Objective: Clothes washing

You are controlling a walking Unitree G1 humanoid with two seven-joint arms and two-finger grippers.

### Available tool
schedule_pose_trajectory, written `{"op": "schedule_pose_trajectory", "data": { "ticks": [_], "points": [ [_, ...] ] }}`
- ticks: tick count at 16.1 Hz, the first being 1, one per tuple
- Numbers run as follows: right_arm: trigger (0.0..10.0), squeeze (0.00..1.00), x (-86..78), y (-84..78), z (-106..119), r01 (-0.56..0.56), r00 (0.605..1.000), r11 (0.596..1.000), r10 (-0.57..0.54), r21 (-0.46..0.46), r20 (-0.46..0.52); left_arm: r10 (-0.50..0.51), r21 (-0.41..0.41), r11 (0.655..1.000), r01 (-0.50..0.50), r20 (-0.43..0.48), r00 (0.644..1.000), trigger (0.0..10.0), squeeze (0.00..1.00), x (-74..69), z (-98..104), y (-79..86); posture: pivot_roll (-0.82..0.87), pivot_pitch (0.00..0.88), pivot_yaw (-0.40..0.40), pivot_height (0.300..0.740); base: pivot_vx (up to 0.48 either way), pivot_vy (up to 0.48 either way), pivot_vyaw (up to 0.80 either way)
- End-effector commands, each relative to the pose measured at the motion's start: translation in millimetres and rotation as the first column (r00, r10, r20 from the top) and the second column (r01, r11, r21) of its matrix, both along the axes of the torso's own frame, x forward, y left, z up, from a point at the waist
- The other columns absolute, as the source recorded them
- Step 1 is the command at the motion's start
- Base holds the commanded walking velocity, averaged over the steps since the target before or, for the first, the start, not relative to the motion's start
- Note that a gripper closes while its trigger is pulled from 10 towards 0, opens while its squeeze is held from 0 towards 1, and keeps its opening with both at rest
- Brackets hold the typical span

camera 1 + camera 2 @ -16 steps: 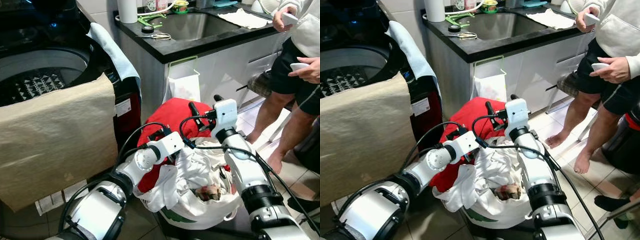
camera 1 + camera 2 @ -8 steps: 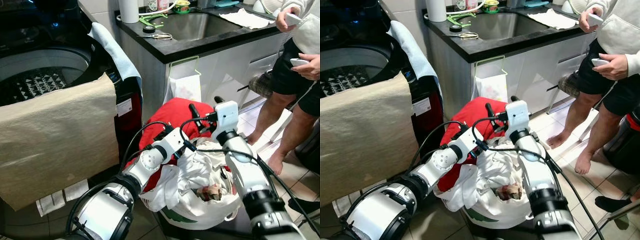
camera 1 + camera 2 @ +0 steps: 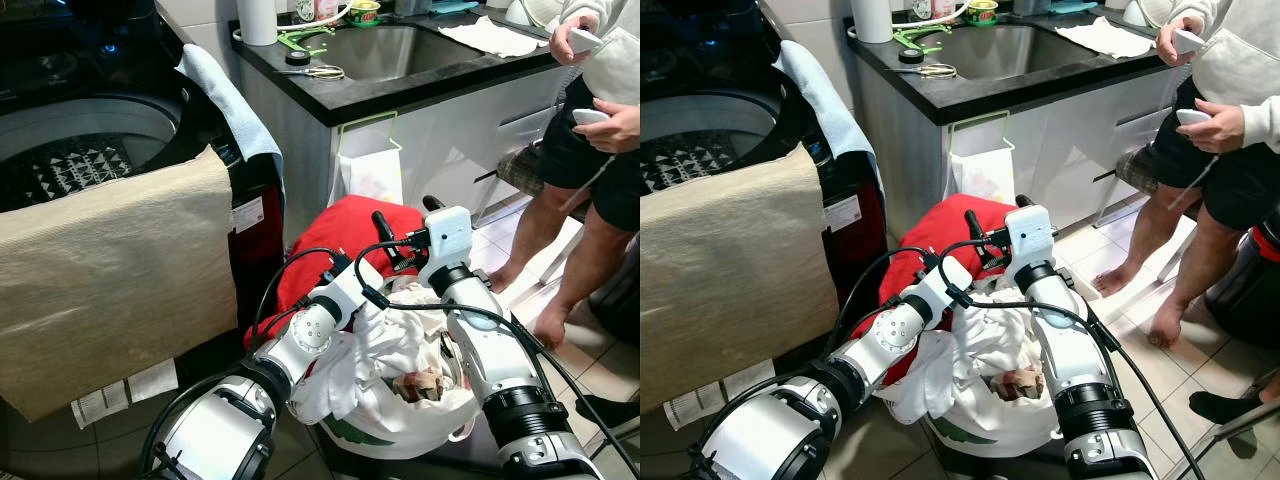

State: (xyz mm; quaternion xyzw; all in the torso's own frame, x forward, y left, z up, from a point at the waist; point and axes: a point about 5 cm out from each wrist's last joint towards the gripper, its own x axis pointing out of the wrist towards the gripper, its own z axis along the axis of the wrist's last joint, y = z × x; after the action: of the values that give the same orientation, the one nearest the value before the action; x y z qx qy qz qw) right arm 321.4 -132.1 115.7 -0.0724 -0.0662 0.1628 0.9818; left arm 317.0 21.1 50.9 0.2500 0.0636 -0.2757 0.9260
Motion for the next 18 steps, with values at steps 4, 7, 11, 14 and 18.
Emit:
{"op": "schedule_pose_trajectory", "data": {
  "ticks": [4,7,11,14,18],
  "points": [
    [10.0,0.0,-3.1,-1.1,-1.2,-0.002,1.0,1.0,0.002,-0.011,-0.015,-0.025,-0.025,0.999,0.026,0.04,0.999,0.0,0.0,-12.3,-0.9,-21.4,-0.12,0.0,-0.03,0.74,0.0,0.0,0.0],
    [10.0,0.0,-5.7,-2.3,-3.0,-0.003,1.0,1.0,0.002,-0.013,-0.022,-0.075,-0.045,0.996,0.073,-0.046,0.996,0.0,0.0,-23.1,-10.9,-29.5,-0.12,0.0,-0.03,0.74,0.0,0.0,0.0],
    [10.0,0.0,-8.5,-3.4,-4.3,-0.003,1.0,1.0,0.002,-0.014,-0.029,-0.078,-0.159,0.985,0.064,-0.081,0.994,0.0,0.0,-20.7,-3.7,-34.5,-0.13,0.0,-0.032,0.74,0.0,0.0,0.0],
    [10.0,0.0,-11.2,-4.2,-5.5,-0.002,0.999,1.0,0.001,-0.017,-0.034,0.004,-0.209,0.978,-0.028,-0.116,0.993,0.2,0.0,-14.0,0.1,-31.6,-0.14,0.0,-0.027,0.74,0.0,0.0,0.0],
    [10.0,0.0,-13.0,-3.5,-8.0,-0.001,0.999,1.0,0.001,-0.016,-0.041,0.067,-0.437,0.898,-0.049,0.026,0.997,10.0,1.0,15.3,50.4,-24.9,-0.12,0.0,-0.024,0.74,0.0,0.0,0.0]
  ]
}}
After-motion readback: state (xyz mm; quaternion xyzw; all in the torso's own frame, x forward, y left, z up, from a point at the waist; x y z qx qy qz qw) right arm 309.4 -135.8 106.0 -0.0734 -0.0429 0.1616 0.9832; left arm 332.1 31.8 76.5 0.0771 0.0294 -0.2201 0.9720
